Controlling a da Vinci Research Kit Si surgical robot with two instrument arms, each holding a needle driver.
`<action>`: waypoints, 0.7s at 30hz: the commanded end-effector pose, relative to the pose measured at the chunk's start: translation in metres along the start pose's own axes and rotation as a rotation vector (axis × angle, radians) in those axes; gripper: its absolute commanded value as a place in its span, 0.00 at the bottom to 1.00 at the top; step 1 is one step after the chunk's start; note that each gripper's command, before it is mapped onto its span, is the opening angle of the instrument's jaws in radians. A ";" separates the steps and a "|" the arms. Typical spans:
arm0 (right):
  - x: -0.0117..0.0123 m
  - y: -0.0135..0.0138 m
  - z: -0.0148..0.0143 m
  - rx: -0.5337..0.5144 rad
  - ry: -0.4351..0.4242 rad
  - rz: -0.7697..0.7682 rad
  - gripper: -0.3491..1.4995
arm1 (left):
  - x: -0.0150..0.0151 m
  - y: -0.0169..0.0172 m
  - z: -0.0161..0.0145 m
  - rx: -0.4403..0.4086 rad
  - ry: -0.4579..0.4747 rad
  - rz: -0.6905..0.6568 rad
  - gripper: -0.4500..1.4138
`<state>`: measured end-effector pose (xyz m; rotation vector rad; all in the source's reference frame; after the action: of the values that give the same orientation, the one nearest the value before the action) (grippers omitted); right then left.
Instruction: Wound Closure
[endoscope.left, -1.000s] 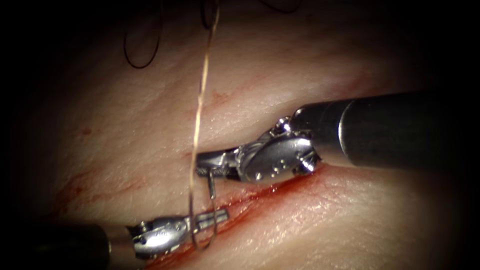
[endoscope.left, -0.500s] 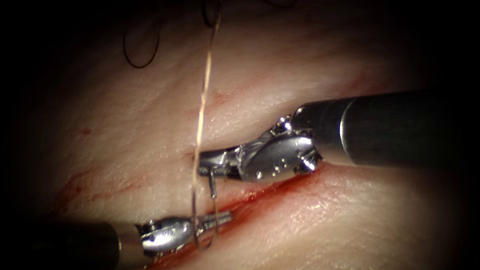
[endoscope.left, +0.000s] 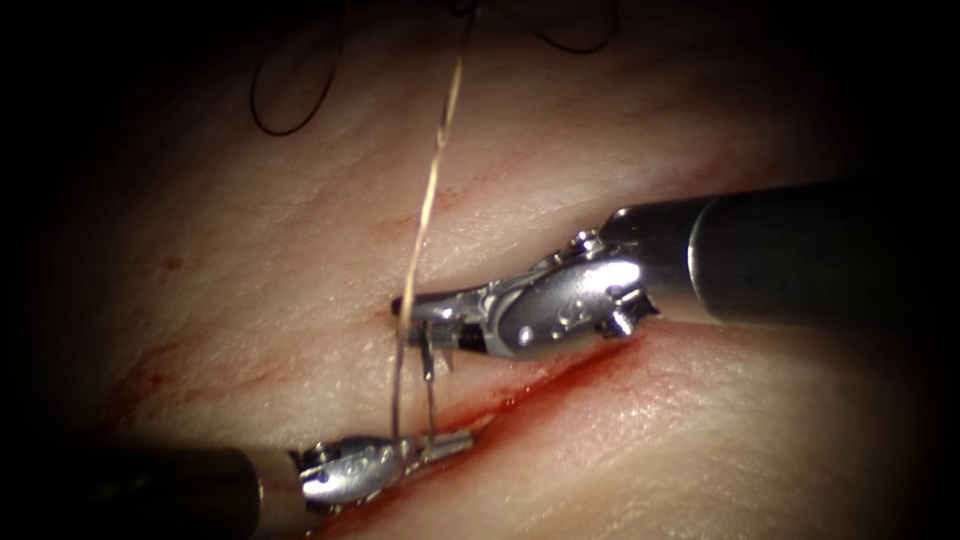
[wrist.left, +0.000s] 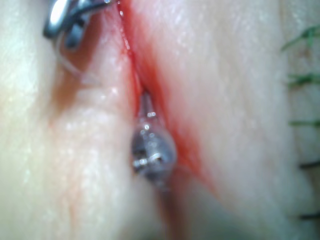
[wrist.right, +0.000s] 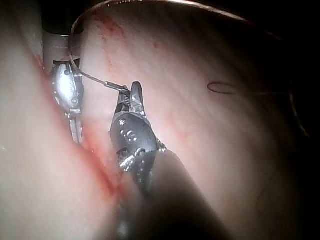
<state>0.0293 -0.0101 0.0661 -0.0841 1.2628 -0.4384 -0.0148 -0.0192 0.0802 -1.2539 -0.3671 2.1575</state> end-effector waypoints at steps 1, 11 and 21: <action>-0.0005 -0.0006 0.0008 0.011 -0.002 -0.001 0.00 | -0.0006 0.0005 0.0006 -0.004 0.000 -0.002 0.15; -0.0025 -0.0019 0.0015 0.068 -0.019 0.117 0.00 | -0.0005 0.0001 -0.0007 -0.022 -0.004 -0.007 0.14; -0.0037 -0.0012 0.0014 0.100 -0.040 0.323 0.00 | -0.0005 0.0001 -0.0007 -0.022 -0.004 -0.007 0.14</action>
<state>0.0288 -0.0097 0.0697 0.1943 1.1849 -0.2187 -0.0134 -0.0189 0.0796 -1.2582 -0.3932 2.1582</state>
